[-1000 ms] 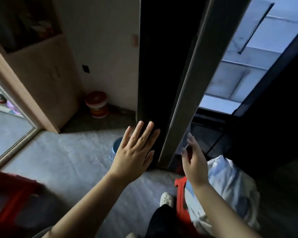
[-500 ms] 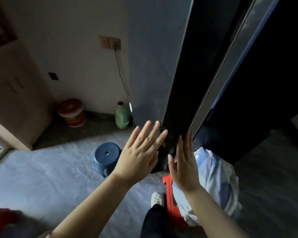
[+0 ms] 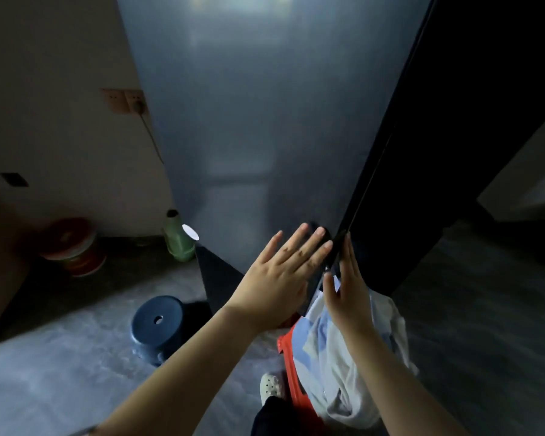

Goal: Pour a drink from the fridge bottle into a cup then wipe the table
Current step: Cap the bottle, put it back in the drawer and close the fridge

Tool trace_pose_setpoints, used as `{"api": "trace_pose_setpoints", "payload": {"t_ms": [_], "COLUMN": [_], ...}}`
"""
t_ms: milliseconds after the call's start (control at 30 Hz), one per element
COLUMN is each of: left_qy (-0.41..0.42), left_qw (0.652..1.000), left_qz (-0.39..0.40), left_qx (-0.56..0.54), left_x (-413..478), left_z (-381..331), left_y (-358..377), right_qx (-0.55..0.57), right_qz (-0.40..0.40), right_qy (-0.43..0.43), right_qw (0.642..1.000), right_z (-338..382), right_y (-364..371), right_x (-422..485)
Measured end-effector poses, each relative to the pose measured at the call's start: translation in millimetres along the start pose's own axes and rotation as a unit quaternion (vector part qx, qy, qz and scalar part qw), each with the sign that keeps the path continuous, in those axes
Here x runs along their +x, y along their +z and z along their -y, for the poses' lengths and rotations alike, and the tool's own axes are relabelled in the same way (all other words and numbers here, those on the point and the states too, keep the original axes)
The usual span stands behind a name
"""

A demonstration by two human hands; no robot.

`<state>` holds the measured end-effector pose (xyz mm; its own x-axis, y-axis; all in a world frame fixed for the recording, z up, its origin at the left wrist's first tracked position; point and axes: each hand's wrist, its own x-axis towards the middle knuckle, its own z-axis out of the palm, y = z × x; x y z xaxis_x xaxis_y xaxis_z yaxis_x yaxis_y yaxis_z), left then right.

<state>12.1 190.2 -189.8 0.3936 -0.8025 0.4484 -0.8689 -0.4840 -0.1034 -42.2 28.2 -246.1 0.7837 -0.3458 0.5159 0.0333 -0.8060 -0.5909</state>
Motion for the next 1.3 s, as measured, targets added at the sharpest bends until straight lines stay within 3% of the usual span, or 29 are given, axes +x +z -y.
{"api": "trace_pose_setpoints", "payload": {"t_ms": [100,200,333,433,567,700,900,1100,1300], "left_qy": [0.010,-0.017,-0.086,-0.124,-0.149,-0.141,-0.159,-0.212,-0.224], "left_qw": [1.000,0.999,0.995,0.991,0.987,0.988,0.984,0.976,0.971], "left_qz": [0.010,-0.036,-0.048,-0.031,-0.019,-0.035,-0.066,-0.039,-0.006], "left_qx": [-0.012,-0.001,0.030,0.044,0.052,0.054,0.053,0.040,0.088], "left_x": [18.7,38.0,60.9,78.7,100.0,107.7,123.1,158.9,163.0], "left_z": [17.2,38.3,63.7,78.6,100.6,111.5,113.2,121.2,122.8], "left_y": [4.1,-0.2,5.1,14.4,27.9,44.2,57.0,64.5,74.6], "right_qx": [-0.010,0.018,-0.022,-0.080,-0.187,-0.273,-0.256,-0.240,-0.222], "right_qz": [-0.026,-0.122,-0.223,-0.195,-0.126,-0.123,-0.137,-0.096,-0.116], "right_qy": [0.001,0.005,-0.117,-0.189,-0.129,-0.129,-0.134,-0.117,-0.134], "right_qw": [1.000,0.992,0.968,0.959,0.966,0.945,0.947,0.959,0.959], "right_z": [-8.7,-2.9,13.8,14.8,-1.0,-16.8,-34.6,-60.1,-69.1], "right_y": [-7.3,-8.5,2.8,15.6,26.7,40.0,52.1,65.0,75.4], "right_x": [19.4,31.5,52.7,83.8,126.5,140.3,165.6,225.3,235.0]}}
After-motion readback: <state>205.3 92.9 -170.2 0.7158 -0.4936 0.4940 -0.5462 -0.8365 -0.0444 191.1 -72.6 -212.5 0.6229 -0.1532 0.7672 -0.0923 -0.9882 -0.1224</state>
